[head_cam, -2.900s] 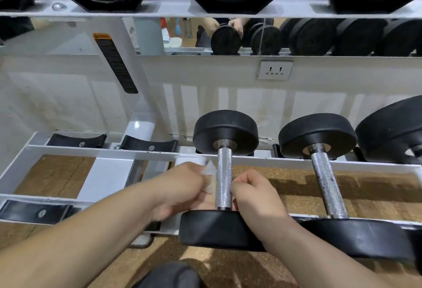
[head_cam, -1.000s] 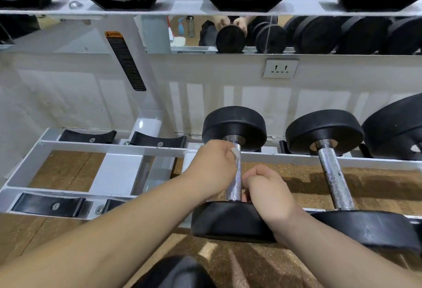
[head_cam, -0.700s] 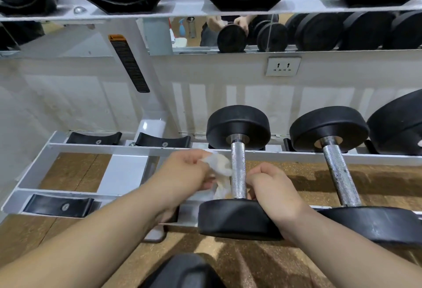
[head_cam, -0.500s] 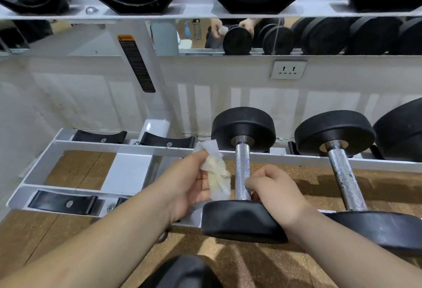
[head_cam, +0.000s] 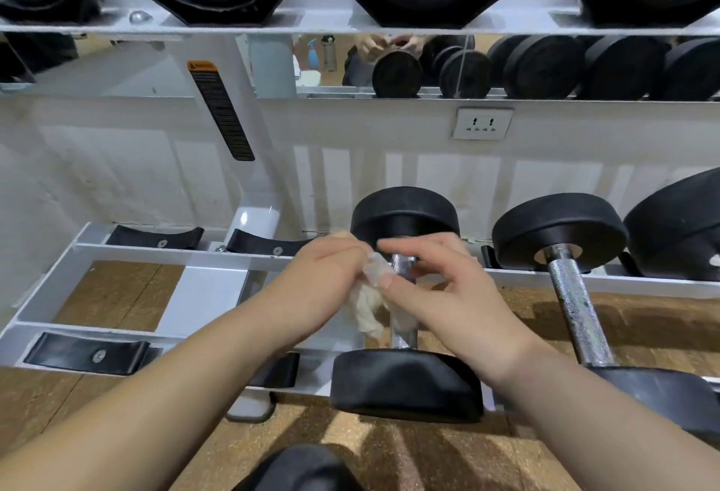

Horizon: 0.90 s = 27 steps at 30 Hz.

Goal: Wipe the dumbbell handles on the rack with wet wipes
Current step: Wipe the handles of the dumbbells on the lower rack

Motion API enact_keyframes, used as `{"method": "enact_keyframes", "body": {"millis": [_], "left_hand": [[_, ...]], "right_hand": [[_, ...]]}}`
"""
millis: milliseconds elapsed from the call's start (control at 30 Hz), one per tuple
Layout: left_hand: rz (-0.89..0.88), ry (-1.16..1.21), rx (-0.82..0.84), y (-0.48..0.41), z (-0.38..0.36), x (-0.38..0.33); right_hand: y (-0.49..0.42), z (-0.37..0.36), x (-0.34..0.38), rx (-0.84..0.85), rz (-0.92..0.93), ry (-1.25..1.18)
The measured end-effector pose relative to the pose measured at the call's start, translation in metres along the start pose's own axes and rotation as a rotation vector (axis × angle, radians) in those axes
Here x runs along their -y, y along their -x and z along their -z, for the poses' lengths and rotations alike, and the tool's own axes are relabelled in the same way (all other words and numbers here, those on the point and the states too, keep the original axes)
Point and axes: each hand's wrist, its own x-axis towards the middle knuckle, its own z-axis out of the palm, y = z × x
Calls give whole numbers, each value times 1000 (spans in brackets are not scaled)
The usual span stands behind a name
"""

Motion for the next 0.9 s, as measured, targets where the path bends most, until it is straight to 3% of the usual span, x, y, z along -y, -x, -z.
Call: {"method": "enact_keyframes", "body": {"millis": [100, 233, 500, 600, 700, 800, 900], "left_hand": [[53, 48, 25, -1, 1, 0], [75, 92, 85, -3, 1, 7], [325, 611, 82, -18, 16, 22], [497, 884, 229, -17, 13, 21], [479, 814, 405, -11, -1, 24], [522, 779, 245, -15, -2, 29], [496, 542, -124, -24, 3, 43]], "right_hand": [[4, -1, 9, 155, 7, -87], [1, -3, 5, 53, -16, -56], [-12, 7, -4, 1, -302, -389], [-16, 7, -4, 21, -338, -435], [-19, 4, -3, 27, -418, -476], [-24, 4, -9, -28, -518, -421], [-27, -3, -16, -128, -467, -292]]}}
